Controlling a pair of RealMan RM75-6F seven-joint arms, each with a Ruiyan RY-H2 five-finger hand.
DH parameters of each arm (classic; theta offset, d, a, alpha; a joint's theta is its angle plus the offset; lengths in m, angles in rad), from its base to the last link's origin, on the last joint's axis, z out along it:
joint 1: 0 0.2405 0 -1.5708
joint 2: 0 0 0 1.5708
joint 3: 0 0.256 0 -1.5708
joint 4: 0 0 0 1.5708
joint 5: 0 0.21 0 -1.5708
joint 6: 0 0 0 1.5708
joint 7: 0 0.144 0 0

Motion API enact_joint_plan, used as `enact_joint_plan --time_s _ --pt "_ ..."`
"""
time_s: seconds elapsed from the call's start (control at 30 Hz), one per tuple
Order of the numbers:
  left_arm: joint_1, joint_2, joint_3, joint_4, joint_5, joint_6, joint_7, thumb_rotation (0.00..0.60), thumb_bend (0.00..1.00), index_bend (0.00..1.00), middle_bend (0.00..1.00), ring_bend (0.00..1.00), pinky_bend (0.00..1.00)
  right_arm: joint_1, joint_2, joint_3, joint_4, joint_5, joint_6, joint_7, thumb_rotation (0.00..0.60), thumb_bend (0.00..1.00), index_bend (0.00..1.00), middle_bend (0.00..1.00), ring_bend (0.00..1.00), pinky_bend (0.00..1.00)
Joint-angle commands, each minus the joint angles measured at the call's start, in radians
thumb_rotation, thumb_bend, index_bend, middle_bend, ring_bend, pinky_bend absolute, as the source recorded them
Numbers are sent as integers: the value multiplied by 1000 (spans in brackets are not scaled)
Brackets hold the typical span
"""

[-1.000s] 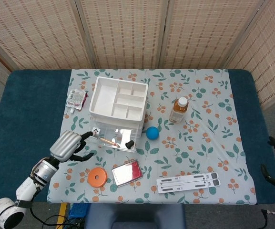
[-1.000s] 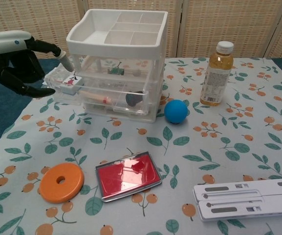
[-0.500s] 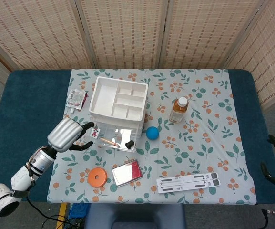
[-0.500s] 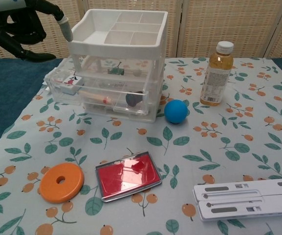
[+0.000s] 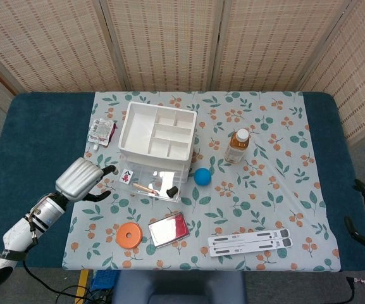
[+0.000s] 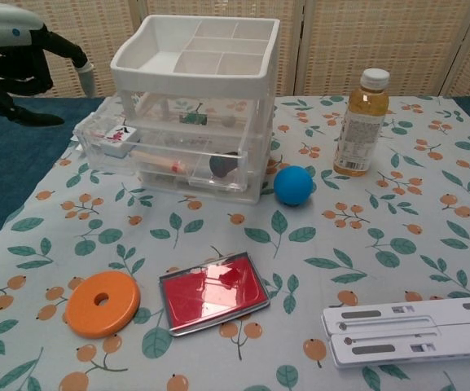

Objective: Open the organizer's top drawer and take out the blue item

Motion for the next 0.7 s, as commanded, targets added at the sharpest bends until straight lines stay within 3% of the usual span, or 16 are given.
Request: enact_joint_plan --time_s 0.03,0.4,0.7 --pt "-5 40 27 -34 -7 -41 48 600 277 313 945 1000 1000 2 -2 0 1 1 -3 1 600 405 48 213 97 99" --pt "-53 89 39 -89 -103 -143 210 600 326 197 978 1000 1000 -1 -6 -3 6 5 -4 5 600 405 48 213 97 99" --pt "-117 127 46 -142 -188 -229 320 600 338 200 995 1000 1000 -5 -11 -4 13 12 -4 11 600 406 47 213 97 99"
